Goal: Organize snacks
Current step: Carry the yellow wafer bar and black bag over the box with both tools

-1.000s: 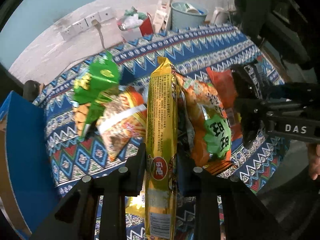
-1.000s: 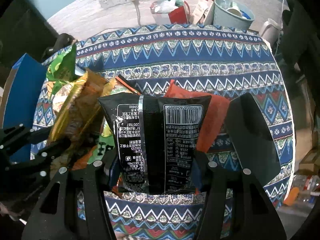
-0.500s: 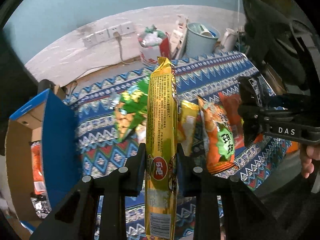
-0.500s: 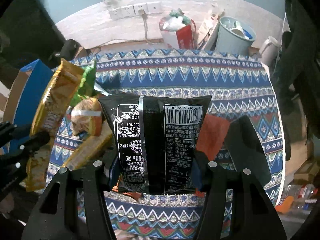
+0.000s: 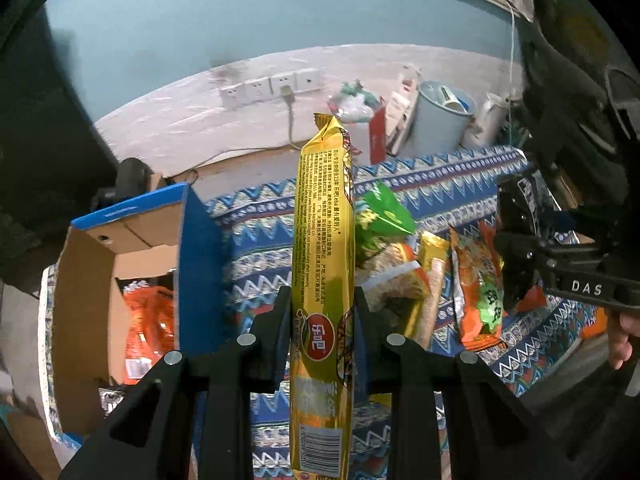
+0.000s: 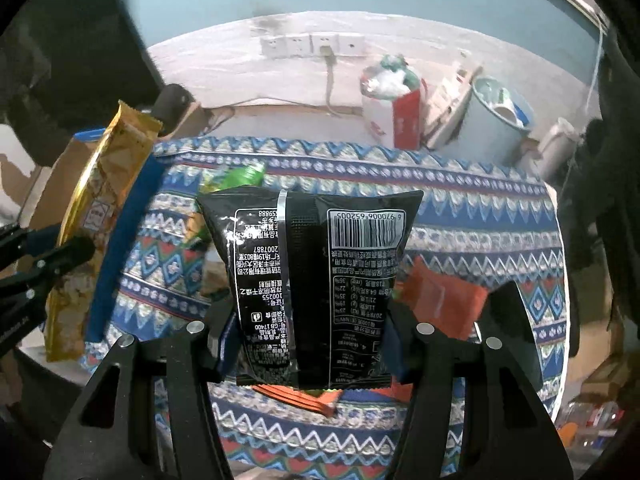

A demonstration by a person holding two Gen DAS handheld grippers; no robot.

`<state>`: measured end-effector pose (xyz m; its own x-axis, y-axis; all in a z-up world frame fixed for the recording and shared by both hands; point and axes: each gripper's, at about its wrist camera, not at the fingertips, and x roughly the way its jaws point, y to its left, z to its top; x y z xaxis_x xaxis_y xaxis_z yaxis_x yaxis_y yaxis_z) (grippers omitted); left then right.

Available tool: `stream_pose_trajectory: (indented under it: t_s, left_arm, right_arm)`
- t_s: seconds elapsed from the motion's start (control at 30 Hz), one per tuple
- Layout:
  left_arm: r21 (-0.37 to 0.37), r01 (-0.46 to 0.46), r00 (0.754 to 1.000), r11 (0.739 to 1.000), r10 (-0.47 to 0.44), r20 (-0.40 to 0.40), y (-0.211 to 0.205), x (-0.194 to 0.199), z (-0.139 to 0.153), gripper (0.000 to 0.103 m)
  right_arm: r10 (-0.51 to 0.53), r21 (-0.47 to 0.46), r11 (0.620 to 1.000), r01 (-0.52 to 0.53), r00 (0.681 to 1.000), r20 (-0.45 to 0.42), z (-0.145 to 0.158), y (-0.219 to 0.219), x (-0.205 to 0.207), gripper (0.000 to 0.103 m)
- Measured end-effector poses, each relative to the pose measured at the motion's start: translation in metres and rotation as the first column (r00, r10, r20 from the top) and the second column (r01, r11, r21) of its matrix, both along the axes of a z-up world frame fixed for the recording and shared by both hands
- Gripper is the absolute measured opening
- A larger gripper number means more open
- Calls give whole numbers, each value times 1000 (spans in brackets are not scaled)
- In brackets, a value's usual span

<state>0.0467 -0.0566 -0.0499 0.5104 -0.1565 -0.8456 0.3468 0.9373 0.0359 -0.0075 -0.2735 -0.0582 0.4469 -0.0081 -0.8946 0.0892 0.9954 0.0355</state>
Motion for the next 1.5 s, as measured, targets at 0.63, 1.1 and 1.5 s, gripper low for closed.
stream_pose_trajectory:
  t_s: [0.63,1.1,1.5]
  left_arm:
    - [-42,-112,992,993,114,50,79,2,25,27]
    - [-81,-250,967,965,254,35,154,9,24,27]
    - [-64,-356,934,932,357,2,212,15,0,27]
  right_arm:
    - [109,-18,994,-109,994,19,13,74,40,57]
    - [219,-30,975,-219,975,20,18,157,76,57]
    - [298,-15,955,-298,955,5,10,223,108,57]
